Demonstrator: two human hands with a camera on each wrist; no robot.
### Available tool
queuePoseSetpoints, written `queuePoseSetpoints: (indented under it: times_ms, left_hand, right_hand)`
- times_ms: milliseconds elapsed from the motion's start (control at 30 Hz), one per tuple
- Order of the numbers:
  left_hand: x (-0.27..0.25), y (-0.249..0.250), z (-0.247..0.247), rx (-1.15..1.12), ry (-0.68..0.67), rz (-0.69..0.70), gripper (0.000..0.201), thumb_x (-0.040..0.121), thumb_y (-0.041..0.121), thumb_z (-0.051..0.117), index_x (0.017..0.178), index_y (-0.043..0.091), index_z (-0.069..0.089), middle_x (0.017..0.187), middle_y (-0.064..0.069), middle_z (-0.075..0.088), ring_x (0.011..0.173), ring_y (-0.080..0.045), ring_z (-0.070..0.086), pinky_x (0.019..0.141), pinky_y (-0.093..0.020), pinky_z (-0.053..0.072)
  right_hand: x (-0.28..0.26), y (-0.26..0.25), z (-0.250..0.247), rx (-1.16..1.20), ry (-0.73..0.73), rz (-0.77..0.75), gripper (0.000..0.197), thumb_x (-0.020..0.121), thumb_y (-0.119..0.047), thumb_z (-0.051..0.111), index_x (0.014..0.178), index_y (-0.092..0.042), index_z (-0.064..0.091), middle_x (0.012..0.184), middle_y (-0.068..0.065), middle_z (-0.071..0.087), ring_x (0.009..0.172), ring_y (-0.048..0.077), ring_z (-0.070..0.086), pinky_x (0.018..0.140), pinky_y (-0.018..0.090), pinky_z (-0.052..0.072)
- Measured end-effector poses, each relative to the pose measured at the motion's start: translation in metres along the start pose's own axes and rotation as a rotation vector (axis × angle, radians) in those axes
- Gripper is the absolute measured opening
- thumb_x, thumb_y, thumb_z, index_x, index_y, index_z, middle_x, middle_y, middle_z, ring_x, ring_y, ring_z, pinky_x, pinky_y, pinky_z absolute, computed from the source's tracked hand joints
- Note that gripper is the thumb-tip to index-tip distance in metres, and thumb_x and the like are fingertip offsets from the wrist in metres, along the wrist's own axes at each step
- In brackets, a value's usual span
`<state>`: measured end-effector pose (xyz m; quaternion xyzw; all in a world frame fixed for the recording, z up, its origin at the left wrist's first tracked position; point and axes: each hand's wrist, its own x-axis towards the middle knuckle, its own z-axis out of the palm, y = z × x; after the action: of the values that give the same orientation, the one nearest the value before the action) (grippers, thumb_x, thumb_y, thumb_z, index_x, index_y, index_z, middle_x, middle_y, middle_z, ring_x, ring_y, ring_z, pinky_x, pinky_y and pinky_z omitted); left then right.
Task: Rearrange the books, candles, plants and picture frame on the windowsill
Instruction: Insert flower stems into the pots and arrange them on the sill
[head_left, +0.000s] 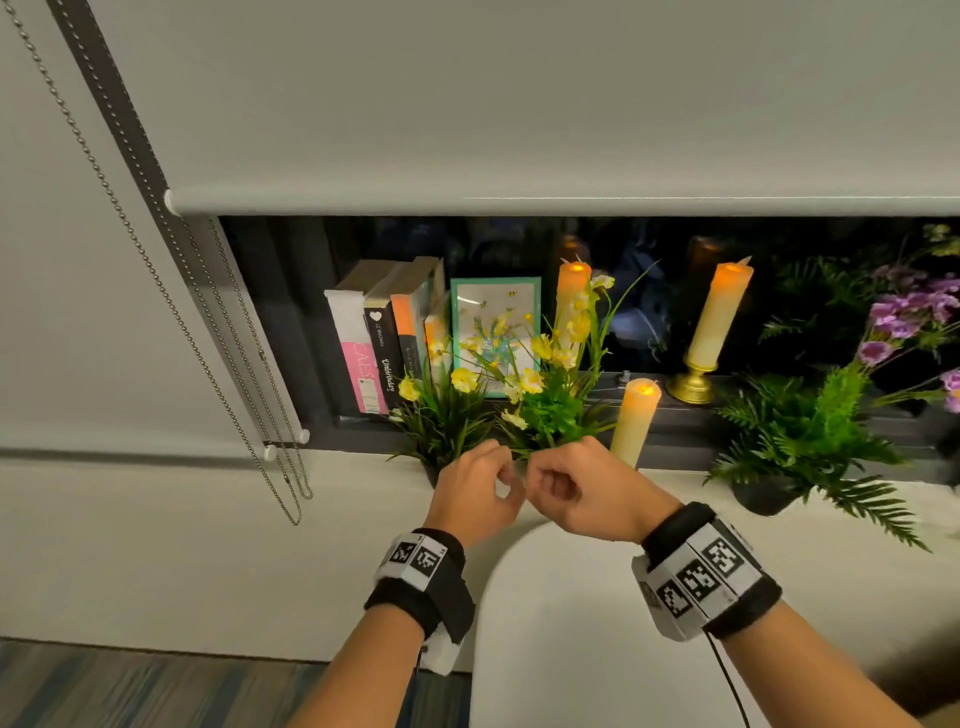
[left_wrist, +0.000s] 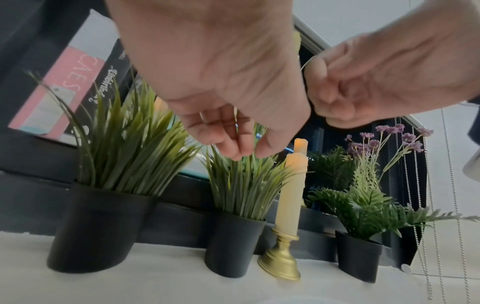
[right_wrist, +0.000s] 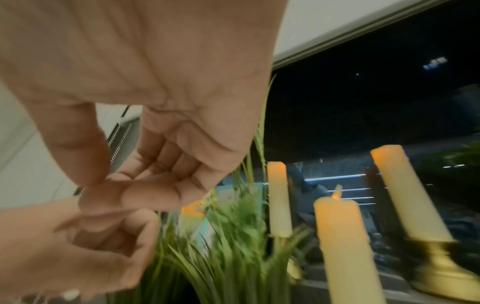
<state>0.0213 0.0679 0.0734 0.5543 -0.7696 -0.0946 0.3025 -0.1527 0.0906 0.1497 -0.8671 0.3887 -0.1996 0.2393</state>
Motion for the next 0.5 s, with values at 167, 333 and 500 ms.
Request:
queuePoseSetpoints:
  times_ms: [167, 333, 500]
  left_hand:
    - [-0.005, 0.001, 0.018, 0.026, -0.095, -0.057, 0.013, 0.081, 0.030, 0.060, 0.087, 0.023, 0.050, 0.087, 0.010, 0.052, 0.064, -0.010, 0.045, 0.059, -0.028, 0.041]
    - [-0.007, 0.009, 0.027, 0.000, -0.144, -0.058, 0.009, 0.083, 0.027, 0.059, 0.090, 0.022, 0.058, 0.084, 0.010, 0.057, 0.064, -0.007, 0.046, 0.059, -0.022, 0.035]
    - [-0.005, 0.025, 0.040, -0.026, -0.214, -0.066, 0.005, 0.081, 0.023, 0.058, 0.086, 0.023, 0.060, 0.084, 0.009, 0.061, 0.066, -0.007, 0.050, 0.062, -0.021, 0.037]
  right_hand:
    - [-0.013, 0.037, 0.009, -0.196, 0.007, 0.158, 0.019, 0.084, -0.026, 0.056, 0.066, -0.021, 0.053, 0.058, -0.011, 0.052, 0.054, 0.007, 0.047, 0.052, 0.022, 0.038]
    - [-0.025, 0.077, 0.003, -0.219, 0.308, 0.503, 0.010, 0.085, -0.025, 0.061, 0.080, -0.019, 0.055, 0.075, 0.001, 0.061, 0.068, 0.019, 0.058, 0.061, 0.028, 0.045]
    - [-0.015, 0.104, -0.032, -0.201, 0.623, 0.629, 0.050, 0.079, -0.023, 0.074, 0.118, -0.011, 0.045, 0.117, 0.012, 0.053, 0.104, 0.031, 0.055, 0.084, 0.042, 0.050]
